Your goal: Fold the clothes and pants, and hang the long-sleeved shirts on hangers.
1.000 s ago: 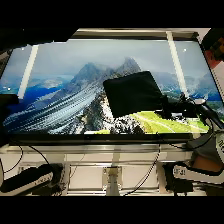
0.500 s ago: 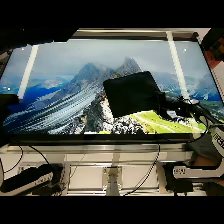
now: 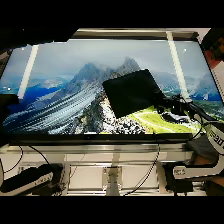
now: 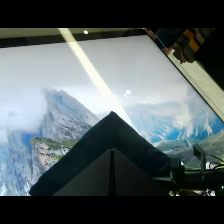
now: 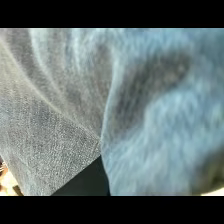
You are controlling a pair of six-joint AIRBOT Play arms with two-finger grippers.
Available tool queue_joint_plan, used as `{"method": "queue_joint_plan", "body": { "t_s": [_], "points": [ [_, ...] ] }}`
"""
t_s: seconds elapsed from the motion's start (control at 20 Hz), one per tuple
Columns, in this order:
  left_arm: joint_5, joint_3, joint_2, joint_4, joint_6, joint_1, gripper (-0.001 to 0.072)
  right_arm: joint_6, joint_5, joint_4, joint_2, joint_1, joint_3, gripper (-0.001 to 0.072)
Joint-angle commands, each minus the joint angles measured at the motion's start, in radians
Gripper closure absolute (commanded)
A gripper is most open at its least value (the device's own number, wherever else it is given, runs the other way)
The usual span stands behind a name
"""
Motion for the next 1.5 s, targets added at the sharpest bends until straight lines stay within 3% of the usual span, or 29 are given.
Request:
{"method": "queue_joint_plan", "body": {
  "t_s": [0.0, 0.1, 0.25, 0.35, 0.65, 0.85, 1.0, 1.25, 1.45],
  "points": [
    [0.001, 0.0, 0.0, 0.0, 0.0, 0.0, 0.0686, -0.077, -0.011, 0.008, 0.069, 0.002, 0.034, 0.0701],
    [0.001, 0.0, 0.0, 0.0, 0.0, 0.0, 0.0686, -0.073, -0.074, -0.096, 0.194, 0.001, 0.049, 0.0702],
    [0.002, 0.0, 0.0, -0.016, 0.0, 0.0, 0.0686, 0.121, -0.043, -0.365, 0.312, -0.093, 0.093, 0.0702],
    [0.005, 0.0, 0.0, -0.061, 0.0, 0.0, 0.0686, 0.193, 0.013, -0.497, 0.356, -0.214, 0.125, 0.0702],
    [0.007, 0.0, 0.0, -0.077, 0.0, 0.002, 0.0684, 0.218, 0.236, -0.71, 0.415, -0.689, 0.26, 0.0702],
    [0.01, 0.0, 0.0, -0.075, 0.024, 0.002, 0.0684, 0.218, 0.353, -0.818, 0.418, -0.904, 0.313, 0.0701],
    [0.021, 0.0, 0.0, -0.075, 0.024, 0.002, 0.0684, 0.219, 0.453, -0.968, 0.417, -0.95, 0.312, 0.0702],
    [0.031, 0.0, 0.0, -0.075, 0.024, 0.002, 0.0684, 0.426, 0.6, -1.289, 0.418, -0.958, 0.328, 0.0701],
    [0.032, 0.0, 0.0, -0.075, 0.024, 0.002, 0.0684, 0.446, 0.624, -1.424, 0.418, -0.958, 0.375, 0.0697]
  ]
}}
